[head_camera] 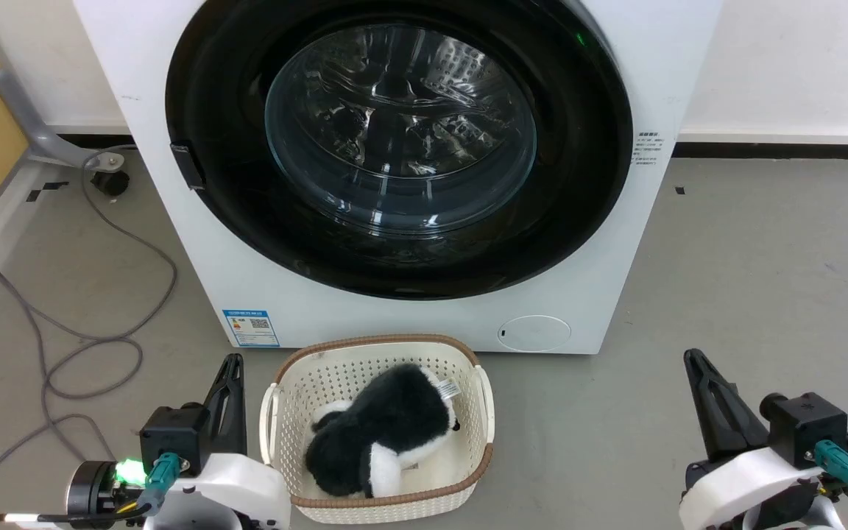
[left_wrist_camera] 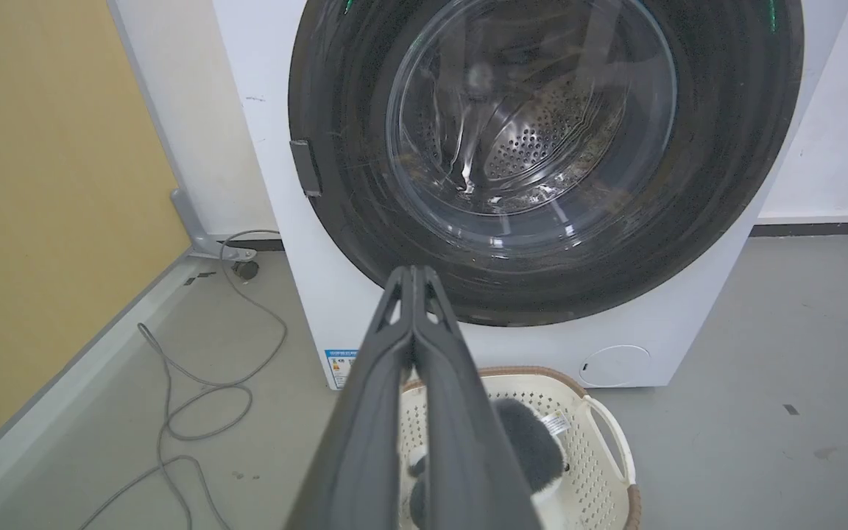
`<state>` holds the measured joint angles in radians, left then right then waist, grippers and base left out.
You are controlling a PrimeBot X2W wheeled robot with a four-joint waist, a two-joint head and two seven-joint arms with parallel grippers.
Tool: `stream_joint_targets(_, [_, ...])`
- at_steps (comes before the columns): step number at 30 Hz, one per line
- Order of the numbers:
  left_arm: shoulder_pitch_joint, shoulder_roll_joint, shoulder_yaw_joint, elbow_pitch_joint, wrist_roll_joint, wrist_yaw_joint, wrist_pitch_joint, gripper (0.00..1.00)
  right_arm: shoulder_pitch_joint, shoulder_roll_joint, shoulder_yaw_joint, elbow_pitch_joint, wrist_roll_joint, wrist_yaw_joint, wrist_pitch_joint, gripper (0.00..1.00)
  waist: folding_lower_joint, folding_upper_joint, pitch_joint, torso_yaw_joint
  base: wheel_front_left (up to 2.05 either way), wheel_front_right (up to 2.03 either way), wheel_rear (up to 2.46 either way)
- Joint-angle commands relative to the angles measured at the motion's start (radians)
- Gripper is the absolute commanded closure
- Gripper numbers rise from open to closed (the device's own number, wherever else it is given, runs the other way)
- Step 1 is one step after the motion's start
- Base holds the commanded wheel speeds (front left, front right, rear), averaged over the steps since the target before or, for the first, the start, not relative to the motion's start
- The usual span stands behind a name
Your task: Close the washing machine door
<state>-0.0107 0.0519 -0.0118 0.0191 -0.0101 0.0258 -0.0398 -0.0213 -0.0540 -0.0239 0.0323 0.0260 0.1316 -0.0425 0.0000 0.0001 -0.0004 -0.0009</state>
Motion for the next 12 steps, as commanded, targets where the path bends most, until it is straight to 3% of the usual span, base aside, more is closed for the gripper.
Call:
stream_joint_targets(1, [0.009, -0.001, 0.004, -0.006, 0.007, -0.006, 0.005, 1.00, 0.016, 0.003, 0.005, -0.010, -0.006, -0.001, 0.007, 1.00, 0.0000, -0.0001, 0.000, 0.000, 0.00, 0.00, 0.00])
stream_joint_targets(12, [0.010, -0.001, 0.009, -0.014, 0.009, -0.017, 0.025, 1.00, 0.019, 0.004, 0.016, -0.023, -0.018, -0.001, 0.028, 1.00, 0.0000, -0.0001, 0.000, 0.001, 0.00, 0.00, 0.00])
